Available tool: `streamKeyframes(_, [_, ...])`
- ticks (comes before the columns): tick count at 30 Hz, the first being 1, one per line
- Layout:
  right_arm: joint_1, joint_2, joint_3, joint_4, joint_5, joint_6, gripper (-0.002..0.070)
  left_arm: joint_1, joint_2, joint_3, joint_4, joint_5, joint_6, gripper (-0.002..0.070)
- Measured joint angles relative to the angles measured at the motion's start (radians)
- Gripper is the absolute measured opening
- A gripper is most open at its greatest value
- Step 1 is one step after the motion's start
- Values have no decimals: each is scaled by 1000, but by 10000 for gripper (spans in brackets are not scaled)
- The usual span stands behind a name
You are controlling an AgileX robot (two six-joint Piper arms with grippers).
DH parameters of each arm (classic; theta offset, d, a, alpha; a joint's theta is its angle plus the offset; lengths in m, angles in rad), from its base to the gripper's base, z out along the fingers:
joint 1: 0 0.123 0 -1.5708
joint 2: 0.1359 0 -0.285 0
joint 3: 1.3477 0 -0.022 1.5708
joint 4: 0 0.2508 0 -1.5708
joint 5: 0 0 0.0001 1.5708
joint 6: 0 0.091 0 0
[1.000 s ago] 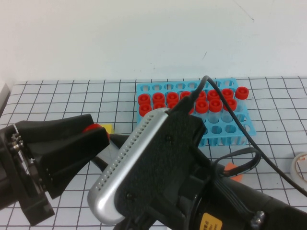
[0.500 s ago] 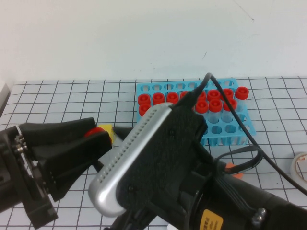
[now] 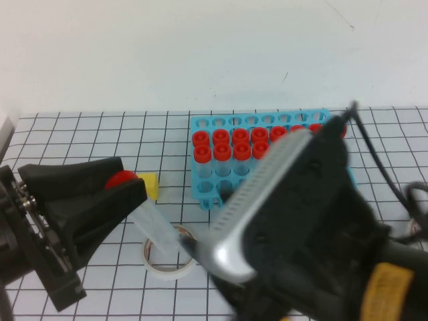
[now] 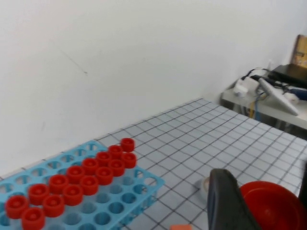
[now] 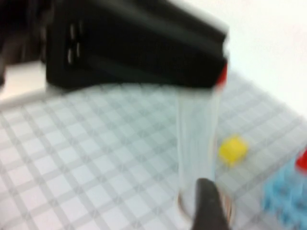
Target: Place the test tubes
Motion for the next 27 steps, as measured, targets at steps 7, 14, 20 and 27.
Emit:
streamKeyframes(7, [0, -104, 0, 556, 301, -577, 165, 0, 0, 0, 0, -68, 90, 266])
streamKeyframes(14, [0, -218, 1, 651, 600, -868, 8, 0, 0, 0, 0, -93, 147, 266])
streamKeyframes(20, [0, -411, 10, 651, 637, -990, 0, 0, 0, 0, 0, -104, 178, 266])
streamKeyframes(27, [0, -732, 216, 651, 605, -993, -1, 0, 0, 0, 0, -141, 215, 266])
